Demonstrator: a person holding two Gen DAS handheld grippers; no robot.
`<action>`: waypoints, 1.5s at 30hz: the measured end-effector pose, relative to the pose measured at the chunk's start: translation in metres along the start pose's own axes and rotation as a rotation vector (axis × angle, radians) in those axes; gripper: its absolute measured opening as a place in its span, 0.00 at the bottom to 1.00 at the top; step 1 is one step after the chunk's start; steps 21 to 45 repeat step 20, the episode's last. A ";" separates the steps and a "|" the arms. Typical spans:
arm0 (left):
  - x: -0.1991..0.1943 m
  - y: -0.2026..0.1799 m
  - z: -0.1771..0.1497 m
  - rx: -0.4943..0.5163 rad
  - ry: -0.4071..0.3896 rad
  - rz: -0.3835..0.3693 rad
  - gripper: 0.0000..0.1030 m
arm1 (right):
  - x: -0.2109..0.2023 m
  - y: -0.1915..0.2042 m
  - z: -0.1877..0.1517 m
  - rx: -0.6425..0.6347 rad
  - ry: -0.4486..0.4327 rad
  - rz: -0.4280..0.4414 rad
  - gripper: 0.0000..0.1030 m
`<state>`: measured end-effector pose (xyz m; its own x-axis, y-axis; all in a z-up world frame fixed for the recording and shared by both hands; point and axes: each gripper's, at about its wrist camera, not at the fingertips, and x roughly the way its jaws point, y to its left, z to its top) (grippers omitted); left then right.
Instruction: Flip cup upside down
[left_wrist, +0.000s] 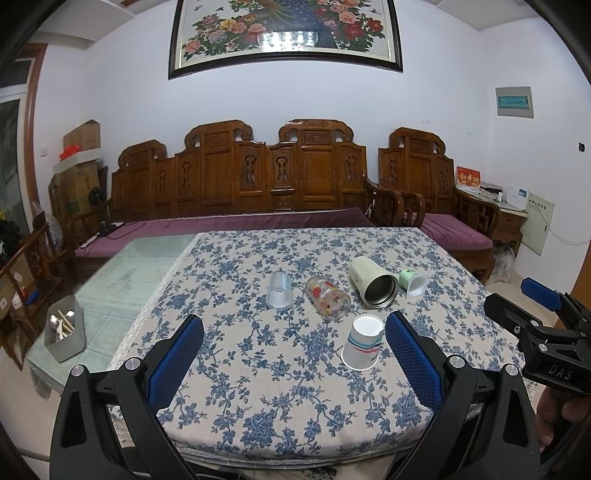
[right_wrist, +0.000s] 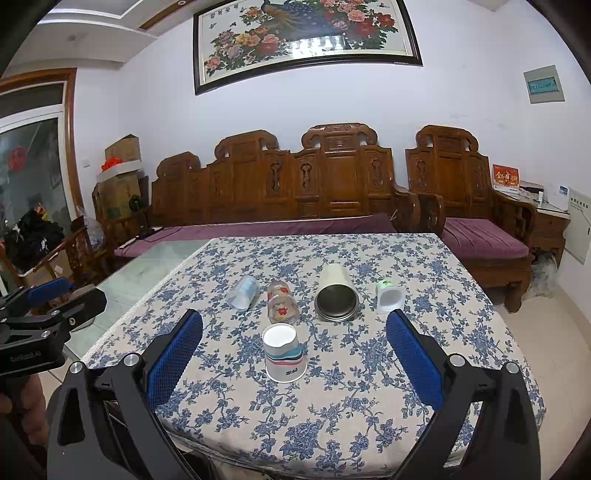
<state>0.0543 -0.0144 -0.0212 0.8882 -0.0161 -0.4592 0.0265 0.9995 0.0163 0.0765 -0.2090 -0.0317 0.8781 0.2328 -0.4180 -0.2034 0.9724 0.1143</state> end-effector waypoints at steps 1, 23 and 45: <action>0.000 0.000 0.000 -0.001 0.000 0.000 0.92 | 0.000 0.000 0.000 0.000 0.000 0.000 0.97; -0.001 0.001 0.000 -0.002 -0.001 -0.003 0.92 | 0.001 -0.001 0.000 0.000 0.003 0.002 0.97; -0.001 0.001 0.000 -0.002 -0.001 -0.003 0.92 | 0.001 -0.001 0.000 0.000 0.003 0.002 0.97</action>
